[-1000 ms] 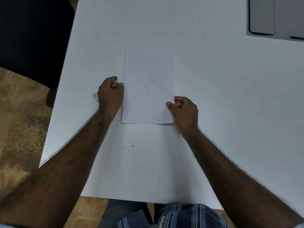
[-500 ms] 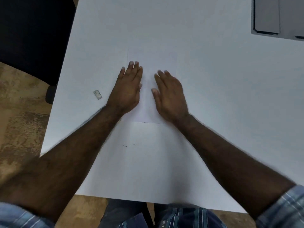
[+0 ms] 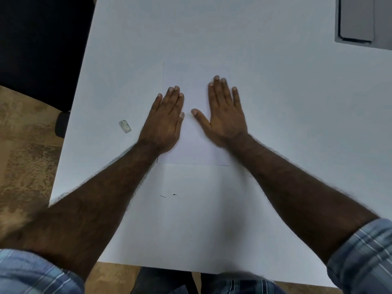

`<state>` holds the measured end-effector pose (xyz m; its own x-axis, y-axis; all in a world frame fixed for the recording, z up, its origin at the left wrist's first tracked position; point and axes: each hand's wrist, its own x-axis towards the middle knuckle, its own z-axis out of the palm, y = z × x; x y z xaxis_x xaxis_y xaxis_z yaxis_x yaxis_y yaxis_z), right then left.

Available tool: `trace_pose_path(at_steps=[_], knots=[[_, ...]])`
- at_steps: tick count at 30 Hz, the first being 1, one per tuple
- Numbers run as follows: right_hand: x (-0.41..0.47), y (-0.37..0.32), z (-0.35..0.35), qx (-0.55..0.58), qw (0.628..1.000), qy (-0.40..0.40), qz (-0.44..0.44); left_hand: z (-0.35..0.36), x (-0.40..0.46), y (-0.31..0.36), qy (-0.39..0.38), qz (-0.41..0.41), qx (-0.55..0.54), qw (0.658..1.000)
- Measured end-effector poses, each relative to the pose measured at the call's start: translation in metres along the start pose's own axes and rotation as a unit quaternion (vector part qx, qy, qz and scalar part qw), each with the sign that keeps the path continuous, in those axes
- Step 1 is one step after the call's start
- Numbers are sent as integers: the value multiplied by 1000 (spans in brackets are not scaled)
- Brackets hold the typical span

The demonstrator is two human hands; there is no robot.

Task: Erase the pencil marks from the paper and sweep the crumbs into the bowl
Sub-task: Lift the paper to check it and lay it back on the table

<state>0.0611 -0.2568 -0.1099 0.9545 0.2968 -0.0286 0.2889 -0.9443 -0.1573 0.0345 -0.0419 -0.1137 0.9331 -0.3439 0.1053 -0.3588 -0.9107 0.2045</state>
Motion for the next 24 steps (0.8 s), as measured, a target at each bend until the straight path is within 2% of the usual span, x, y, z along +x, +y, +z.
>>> trace_pose_path(at_steps=[5, 10, 13, 15, 17, 20, 22, 24], knots=[[-1, 21, -2, -7, 1000, 8, 13, -3, 2, 1, -24, -17, 9, 1000], [-1, 20, -3, -4, 1000, 6, 18, -9, -1, 4, -71, -119, 72, 988], [-1, 18, -6, -1, 1000, -1, 18, -17, -3, 10, -60, -153, 84, 983], [0, 18, -5, -3, 1000, 0, 18, -18, 0, 20, -35, -138, 34, 989], [0, 18, -3, -4, 1000, 10, 17, -19, 9, 39, -14, -96, -65, 993], [1, 21, -2, -8, 1000, 4, 4, -23, 32, 75, -47, -58, -227, 971], [-1, 24, -1, -24, 1000, -6, -17, -18, 43, 89, -73, -41, -247, 965], [-1, 26, -2, -34, 999, -9, -26, -7, 46, 91, -84, -41, -190, 977]])
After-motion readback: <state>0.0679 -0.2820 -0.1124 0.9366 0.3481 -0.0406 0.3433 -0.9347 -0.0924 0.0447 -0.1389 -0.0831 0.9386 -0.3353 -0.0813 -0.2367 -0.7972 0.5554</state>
